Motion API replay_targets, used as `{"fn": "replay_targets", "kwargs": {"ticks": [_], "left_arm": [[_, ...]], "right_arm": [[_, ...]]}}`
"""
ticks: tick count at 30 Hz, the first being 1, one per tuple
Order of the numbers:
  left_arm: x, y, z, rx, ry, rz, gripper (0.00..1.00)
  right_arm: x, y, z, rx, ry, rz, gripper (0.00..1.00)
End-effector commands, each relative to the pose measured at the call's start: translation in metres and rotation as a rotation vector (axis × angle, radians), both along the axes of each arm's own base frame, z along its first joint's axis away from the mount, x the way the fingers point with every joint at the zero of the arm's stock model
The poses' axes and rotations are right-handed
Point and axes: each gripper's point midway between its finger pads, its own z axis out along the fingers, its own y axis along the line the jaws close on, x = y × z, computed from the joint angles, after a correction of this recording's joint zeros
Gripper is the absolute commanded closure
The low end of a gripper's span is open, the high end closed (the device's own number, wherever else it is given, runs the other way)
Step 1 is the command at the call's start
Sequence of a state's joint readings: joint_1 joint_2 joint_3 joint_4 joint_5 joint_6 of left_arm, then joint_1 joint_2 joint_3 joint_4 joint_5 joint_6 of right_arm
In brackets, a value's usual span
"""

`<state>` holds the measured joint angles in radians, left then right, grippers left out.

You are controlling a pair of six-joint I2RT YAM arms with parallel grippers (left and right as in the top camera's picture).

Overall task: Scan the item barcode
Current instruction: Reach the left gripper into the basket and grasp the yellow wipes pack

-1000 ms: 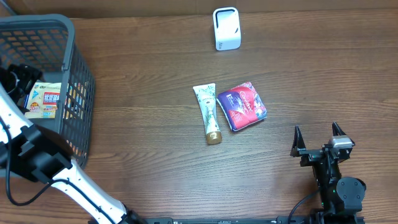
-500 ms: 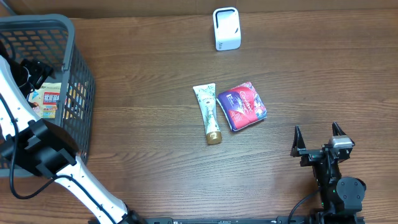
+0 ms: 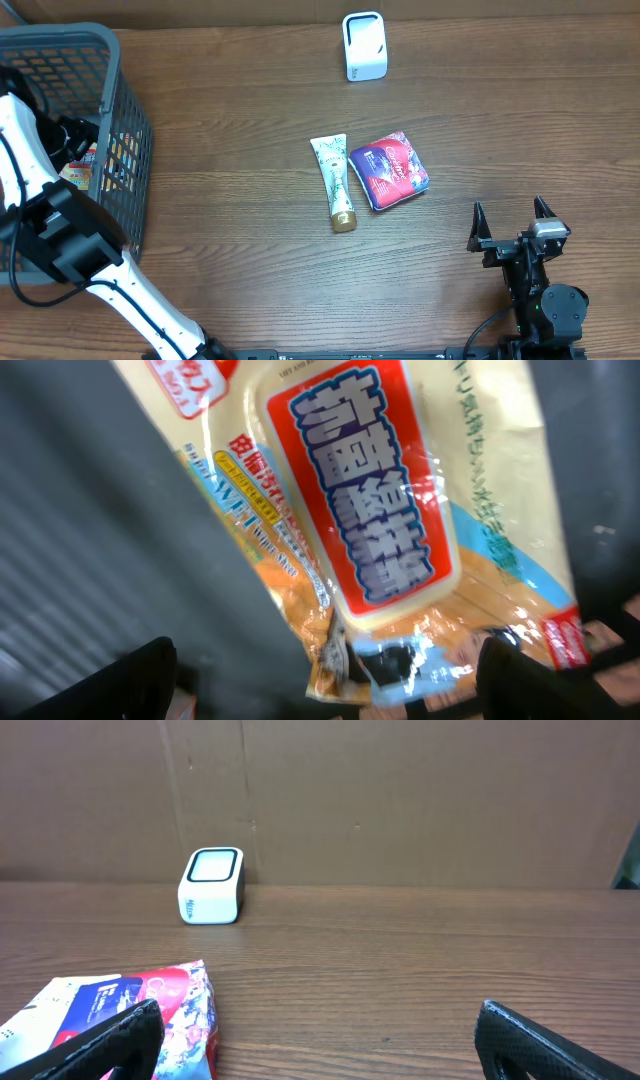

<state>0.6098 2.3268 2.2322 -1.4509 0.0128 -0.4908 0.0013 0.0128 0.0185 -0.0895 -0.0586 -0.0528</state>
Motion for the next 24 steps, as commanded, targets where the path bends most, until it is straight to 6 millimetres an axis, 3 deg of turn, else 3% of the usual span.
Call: {"fn": "replay_targets", "kwargs": {"ticks": [1, 4, 11, 16, 19, 22, 24], "left_arm": [[0.002, -0.008, -0.022, -0.008, 0.035, -0.041, 0.12], [0.005, -0.009, -0.032, -0.004, 0.029, -0.039, 0.07], [0.015, -0.008, -0.050, 0.014, -0.005, -0.047, 0.06], [0.011, -0.011, -0.068, 0.006, 0.008, -0.048, 0.04], [0.004, -0.013, -0.076, 0.002, 0.034, -0.049, 0.22], [0.001, -0.013, -0.076, -0.003, 0.047, -0.058, 0.60], [-0.002, -0.014, -0.074, -0.010, 0.057, -0.056, 0.80]], "right_arm": [[0.000, -0.003, -0.001, -0.004, -0.006, -0.016, 0.00], [0.000, -0.003, -0.001, -0.004, -0.007, -0.016, 0.00], [0.000, -0.003, -0.001, -0.004, -0.007, -0.016, 0.00], [0.000, -0.003, -0.001, -0.004, -0.007, -0.016, 0.00], [0.000, -0.003, -0.001, -0.004, -0.007, -0.016, 0.00], [0.000, -0.003, -0.001, -0.004, -0.007, -0.016, 0.00], [0.000, -0.003, -0.001, -0.004, -0.007, -0.016, 0.00]]}}
